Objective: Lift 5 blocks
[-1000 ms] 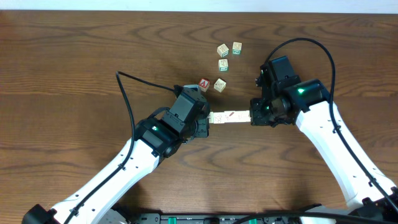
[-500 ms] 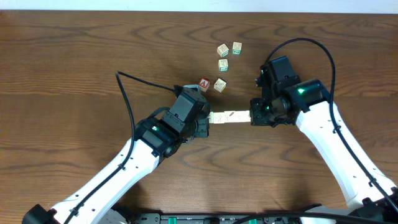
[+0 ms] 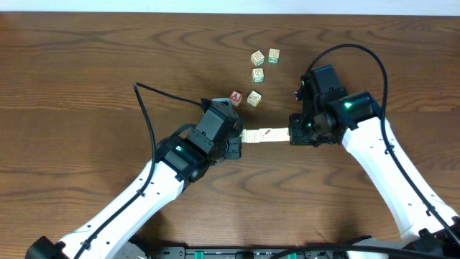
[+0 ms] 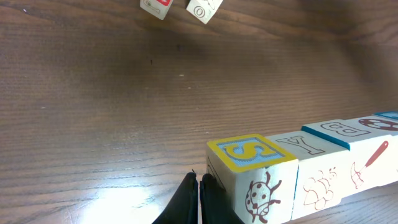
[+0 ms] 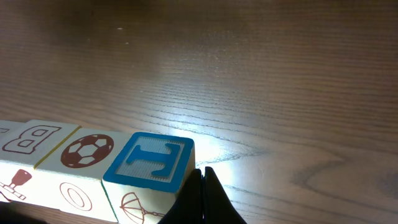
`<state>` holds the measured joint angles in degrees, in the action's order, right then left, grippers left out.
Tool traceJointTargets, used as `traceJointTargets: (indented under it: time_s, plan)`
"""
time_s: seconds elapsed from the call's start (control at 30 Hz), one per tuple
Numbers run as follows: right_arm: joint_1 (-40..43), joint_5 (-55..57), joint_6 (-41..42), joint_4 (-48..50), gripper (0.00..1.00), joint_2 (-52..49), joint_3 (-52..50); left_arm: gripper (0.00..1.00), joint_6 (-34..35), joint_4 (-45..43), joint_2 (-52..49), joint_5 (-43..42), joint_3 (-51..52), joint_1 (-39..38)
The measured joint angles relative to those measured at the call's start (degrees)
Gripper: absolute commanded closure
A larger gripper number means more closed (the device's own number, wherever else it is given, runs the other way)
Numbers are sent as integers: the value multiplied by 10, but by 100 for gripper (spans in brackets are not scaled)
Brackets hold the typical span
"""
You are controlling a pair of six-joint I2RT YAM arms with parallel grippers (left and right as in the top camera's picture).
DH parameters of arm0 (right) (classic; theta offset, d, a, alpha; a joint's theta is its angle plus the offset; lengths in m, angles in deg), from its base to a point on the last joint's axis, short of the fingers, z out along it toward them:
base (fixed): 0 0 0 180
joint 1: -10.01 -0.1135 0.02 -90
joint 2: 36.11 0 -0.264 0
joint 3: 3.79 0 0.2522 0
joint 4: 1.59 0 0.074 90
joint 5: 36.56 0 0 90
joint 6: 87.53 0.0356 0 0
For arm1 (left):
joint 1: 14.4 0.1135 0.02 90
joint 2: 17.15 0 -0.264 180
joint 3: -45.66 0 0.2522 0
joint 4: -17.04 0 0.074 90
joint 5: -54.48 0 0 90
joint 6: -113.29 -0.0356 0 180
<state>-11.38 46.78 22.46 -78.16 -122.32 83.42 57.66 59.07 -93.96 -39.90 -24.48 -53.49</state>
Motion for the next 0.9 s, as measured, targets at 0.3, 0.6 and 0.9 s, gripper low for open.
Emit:
traceJointTargets:
  time_s: [0.3, 0.6, 0.9]
  plan:
    - [0, 0, 0, 0, 99, 0, 0, 93, -7, 0, 0, 0, 0, 0]
    - [0, 0, 0, 0, 99, 0, 0, 93, -14, -1, 0, 0, 0, 0]
    - [0, -1, 0, 0, 99, 0, 0, 93, -14, -2, 0, 7, 0, -2]
